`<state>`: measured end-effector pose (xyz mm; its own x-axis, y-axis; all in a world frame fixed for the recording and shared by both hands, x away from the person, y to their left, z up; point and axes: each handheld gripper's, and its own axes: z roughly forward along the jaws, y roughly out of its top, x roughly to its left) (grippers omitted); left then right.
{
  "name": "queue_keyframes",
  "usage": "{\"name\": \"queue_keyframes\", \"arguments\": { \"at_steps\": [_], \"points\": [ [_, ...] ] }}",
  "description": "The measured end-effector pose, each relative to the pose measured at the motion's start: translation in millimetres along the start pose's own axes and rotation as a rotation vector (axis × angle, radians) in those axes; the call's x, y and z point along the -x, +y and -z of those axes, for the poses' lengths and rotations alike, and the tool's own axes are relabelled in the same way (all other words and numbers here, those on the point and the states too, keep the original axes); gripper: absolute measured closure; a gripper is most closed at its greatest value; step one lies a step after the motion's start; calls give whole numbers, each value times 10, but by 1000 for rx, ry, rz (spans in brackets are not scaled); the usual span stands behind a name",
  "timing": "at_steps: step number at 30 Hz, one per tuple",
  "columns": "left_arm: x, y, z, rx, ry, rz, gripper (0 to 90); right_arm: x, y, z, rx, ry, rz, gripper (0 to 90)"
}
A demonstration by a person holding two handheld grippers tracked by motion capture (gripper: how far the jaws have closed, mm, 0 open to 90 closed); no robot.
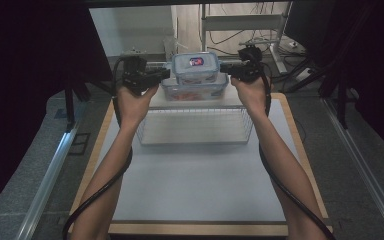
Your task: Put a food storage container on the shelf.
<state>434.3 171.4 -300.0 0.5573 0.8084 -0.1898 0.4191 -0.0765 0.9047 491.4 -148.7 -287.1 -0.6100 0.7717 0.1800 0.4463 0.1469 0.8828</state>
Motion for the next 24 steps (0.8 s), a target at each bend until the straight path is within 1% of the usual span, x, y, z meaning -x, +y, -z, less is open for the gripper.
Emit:
{"name": "queue_keyframes", "arguments": {
  "at_steps": [1,3,6,7,9,10,11,12,14,16,18,19,20,21,22,23,24],
  "points": [
    [1,-12,20,5,-5,4,754,4,-22,56,9,4,5,874],
    [16,-59,81,17,-27,13,753,6,-52,120,10,6,22,872],
    [62,-137,157,20,-61,14,795,4,-117,224,12,23,25,874],
    [72,-157,170,18,-71,9,817,-4,-147,266,15,34,30,877],
    [120,-210,184,9,-102,12,854,-28,-192,325,20,57,31,892],
    [144,-230,182,5,-116,5,865,-50,-221,355,22,73,35,895],
    [178,-242,170,-3,-126,-11,877,-83,-249,379,22,88,42,896],
    [198,-241,157,-6,-130,-16,886,-134,-279,397,16,106,57,896],
    [242,-215,109,-9,-137,-28,894,-226,-313,389,7,126,82,896],
    [281,-167,40,-17,-141,-39,895,-302,-322,343,0,141,96,897],
    [312,-130,-13,-22,-130,-50,897,-354,-312,289,-4,137,114,896],
    [321,-115,-32,-28,-117,-55,896,-372,-305,264,-6,134,118,897],
    [320,-99,-53,-33,-104,-60,896,-380,-298,237,-5,130,122,896],
    [319,-94,-62,-34,-96,-53,896,-376,-291,207,-8,123,124,897],
    [312,-90,-69,-31,-97,-46,895,-368,-287,189,-7,122,122,897],
    [307,-92,-70,-26,-110,-33,893,-356,-287,176,-7,125,116,896],
    [308,-100,-64,-24,-117,-36,888,-344,-294,171,0,137,99,896]
  ]
}}
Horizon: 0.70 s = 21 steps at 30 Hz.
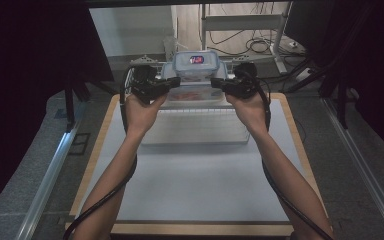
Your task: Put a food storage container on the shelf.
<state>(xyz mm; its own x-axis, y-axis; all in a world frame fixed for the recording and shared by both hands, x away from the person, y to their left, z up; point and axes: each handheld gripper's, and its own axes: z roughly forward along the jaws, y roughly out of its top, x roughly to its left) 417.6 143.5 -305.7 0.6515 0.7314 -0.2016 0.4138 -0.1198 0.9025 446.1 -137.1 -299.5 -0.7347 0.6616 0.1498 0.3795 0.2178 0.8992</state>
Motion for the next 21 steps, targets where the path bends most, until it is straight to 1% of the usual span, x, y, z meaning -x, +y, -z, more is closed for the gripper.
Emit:
{"name": "queue_keyframes", "arguments": {
  "at_steps": [1,4,5,6,7,8,10,12,13,15,16,19,20,21],
  "points": [
    [12,-17,9,-1,-6,-13,883,1,-10,4,-1,3,2,896],
    [86,-126,65,-13,-3,-50,846,-21,-97,67,-3,19,23,887],
    [113,-189,100,-16,0,-69,823,-31,-142,103,2,26,25,872],
    [129,-230,122,-18,6,-80,787,-42,-207,154,4,32,30,849],
    [152,-306,156,-19,4,-88,753,-47,-249,182,4,36,37,831],
    [169,-373,181,-20,-2,-91,683,-60,-325,225,3,39,44,793],
    [202,-497,221,-19,-8,-101,581,-88,-437,280,-4,44,51,720],
    [259,-682,276,-30,-7,-123,467,-128,-589,341,-15,44,62,634],
    [279,-737,293,-34,-6,-130,423,-157,-677,375,-24,42,76,597],
    [326,-867,337,-35,0,-150,364,-195,-788,410,-29,33,92,539],
    [360,-960,364,-36,-4,-158,335,-218,-864,430,-37,31,105,494],
    [422,-1176,418,-48,-14,-168,238,-292,-1123,496,-60,24,139,385],
    [448,-1284,440,-49,-22,-171,214,-307,-1187,513,-65,24,144,358],
    [462,-1352,455,-55,-26,-170,186,-327,-1295,543,-71,26,146,317]
  ]
}}
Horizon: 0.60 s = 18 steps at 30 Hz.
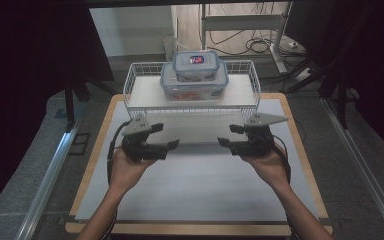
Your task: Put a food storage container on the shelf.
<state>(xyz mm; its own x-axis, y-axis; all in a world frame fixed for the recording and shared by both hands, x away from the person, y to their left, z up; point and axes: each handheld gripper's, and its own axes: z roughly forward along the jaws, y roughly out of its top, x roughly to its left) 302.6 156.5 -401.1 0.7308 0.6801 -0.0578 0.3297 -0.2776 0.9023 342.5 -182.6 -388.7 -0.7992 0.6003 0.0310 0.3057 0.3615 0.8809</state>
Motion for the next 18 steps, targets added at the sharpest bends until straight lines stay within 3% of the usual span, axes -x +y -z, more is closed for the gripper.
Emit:
{"name": "queue_keyframes", "arguments": {
  "at_steps": [6,8,9,12,15,18],
  "points": [
    [160,-615,56,-67,28,29,29,-108,-532,103,-23,-25,-17,156],
    [196,-843,72,-74,51,50,26,-120,-691,124,-45,-42,-12,117],
    [201,-919,67,-94,42,59,21,-126,-772,136,-54,-51,-12,109],
    [241,-1218,74,-157,79,60,11,-114,-1018,153,-78,-68,-20,93],
    [264,-1363,74,-216,126,27,12,-85,-1220,132,-132,-77,-42,90],
    [256,-1391,84,-227,156,13,14,-58,-1332,98,-184,-84,-37,90]
  ]
}}
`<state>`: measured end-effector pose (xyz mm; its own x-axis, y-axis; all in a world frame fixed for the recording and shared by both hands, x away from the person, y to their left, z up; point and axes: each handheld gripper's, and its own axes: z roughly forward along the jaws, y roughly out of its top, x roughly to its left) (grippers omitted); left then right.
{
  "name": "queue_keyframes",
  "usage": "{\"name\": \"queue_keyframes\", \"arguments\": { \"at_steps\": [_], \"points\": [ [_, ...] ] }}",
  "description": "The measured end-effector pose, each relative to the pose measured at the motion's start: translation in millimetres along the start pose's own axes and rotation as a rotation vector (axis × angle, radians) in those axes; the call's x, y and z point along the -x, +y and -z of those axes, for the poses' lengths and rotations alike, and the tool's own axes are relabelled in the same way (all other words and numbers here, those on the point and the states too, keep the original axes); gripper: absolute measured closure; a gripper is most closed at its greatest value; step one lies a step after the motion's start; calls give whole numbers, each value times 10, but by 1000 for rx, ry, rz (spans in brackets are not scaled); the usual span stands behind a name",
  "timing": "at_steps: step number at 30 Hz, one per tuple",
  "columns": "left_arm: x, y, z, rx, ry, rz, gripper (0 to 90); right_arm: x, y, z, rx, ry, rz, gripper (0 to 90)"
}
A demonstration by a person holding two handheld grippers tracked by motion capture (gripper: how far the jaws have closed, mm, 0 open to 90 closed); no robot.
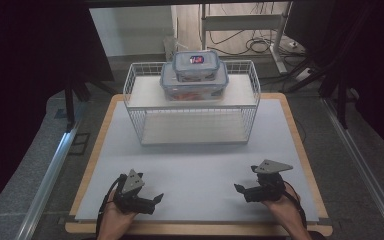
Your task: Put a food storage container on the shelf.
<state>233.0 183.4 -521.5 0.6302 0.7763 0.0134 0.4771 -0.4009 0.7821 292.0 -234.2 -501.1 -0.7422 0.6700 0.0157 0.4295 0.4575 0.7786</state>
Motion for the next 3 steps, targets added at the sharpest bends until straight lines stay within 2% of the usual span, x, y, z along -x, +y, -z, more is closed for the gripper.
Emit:
{"name": "queue_keyframes", "arguments": {
  "at_steps": [3],
  "points": [
    [-4,16,-7,16,-1,6,15,18,9,-26,3,10,-11,87]
  ]
}}
